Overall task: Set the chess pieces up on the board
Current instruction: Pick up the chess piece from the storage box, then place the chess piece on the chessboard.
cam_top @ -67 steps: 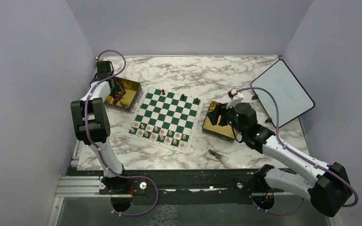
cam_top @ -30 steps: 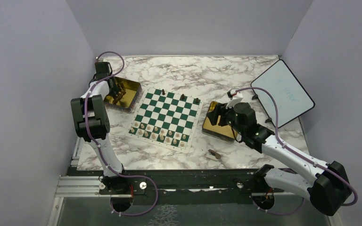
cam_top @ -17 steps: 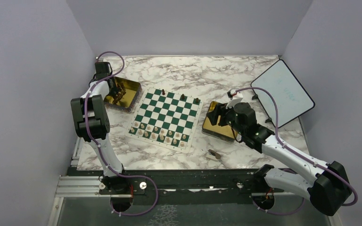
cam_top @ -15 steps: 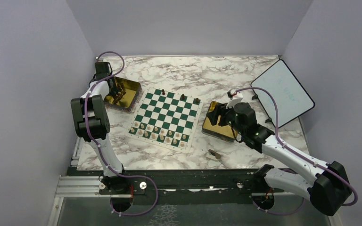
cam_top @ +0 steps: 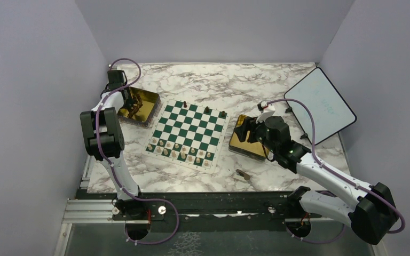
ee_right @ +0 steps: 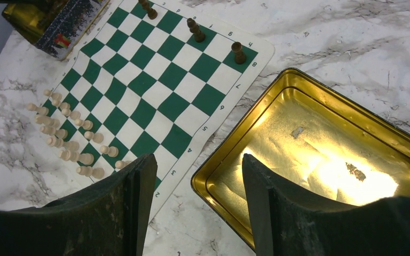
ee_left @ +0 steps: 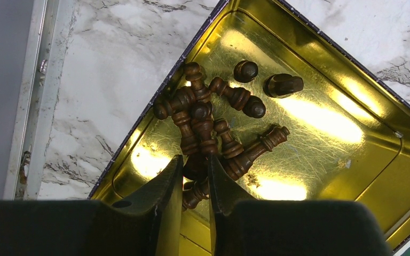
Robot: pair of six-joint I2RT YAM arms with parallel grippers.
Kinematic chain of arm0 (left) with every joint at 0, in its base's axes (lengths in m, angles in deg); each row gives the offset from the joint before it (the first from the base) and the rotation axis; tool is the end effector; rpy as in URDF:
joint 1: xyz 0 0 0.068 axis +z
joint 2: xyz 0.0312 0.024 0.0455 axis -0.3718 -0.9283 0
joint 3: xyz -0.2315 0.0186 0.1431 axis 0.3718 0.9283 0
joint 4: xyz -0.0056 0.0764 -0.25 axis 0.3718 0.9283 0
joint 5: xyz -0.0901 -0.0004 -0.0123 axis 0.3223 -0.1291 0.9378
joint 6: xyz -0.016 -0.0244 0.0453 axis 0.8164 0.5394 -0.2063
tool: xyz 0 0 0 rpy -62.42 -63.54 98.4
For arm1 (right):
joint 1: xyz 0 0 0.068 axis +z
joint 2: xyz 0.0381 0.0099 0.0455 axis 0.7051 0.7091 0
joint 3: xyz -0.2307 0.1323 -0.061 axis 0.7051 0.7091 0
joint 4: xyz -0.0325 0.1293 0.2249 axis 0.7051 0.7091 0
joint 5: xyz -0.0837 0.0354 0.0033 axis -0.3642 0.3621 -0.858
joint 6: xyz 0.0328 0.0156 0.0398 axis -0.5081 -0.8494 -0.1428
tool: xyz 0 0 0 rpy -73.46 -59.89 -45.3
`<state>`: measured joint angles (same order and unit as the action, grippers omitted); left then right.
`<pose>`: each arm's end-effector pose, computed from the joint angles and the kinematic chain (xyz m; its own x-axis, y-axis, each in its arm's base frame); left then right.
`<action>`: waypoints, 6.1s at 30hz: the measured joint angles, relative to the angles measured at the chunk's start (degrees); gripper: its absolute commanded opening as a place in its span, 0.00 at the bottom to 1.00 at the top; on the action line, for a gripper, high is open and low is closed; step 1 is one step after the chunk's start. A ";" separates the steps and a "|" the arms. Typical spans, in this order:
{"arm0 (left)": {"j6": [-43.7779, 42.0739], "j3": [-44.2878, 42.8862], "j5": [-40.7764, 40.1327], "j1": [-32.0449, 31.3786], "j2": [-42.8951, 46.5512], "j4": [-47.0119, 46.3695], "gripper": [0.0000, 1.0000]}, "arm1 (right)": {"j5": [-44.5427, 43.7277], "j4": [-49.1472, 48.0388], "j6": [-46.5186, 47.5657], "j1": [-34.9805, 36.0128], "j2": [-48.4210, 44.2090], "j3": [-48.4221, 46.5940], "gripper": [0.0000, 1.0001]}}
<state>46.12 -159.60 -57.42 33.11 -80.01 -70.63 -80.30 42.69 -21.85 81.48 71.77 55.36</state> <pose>0.4238 0.0871 0.1946 -0.7247 -0.2462 -0.6436 -0.3117 0.9501 -0.0125 0.1889 0.1353 0.2550 -0.4476 0.1114 -0.8873 -0.3731 0.8785 0.2985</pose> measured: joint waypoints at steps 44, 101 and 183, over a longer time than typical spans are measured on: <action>1.95 0.00 5.25 -4.70 10.75 2.10 0.19 | 0.28 0.57 -0.15 0.00 -1.75 0.00 0.65; -16.17 14.78 39.87 -36.39 29.07 -2.43 0.18 | 42.40 15.52 -3.28 -10.40 38.38 -47.95 0.57; -10.80 6.73 18.05 -35.52 19.58 1.09 0.18 | 28.41 12.11 -7.19 -14.32 29.88 -34.77 0.12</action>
<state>35.33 -152.87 -39.37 -2.40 -60.43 -69.54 -51.88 54.80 -29.04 67.16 101.65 20.59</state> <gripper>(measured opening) 0.199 0.185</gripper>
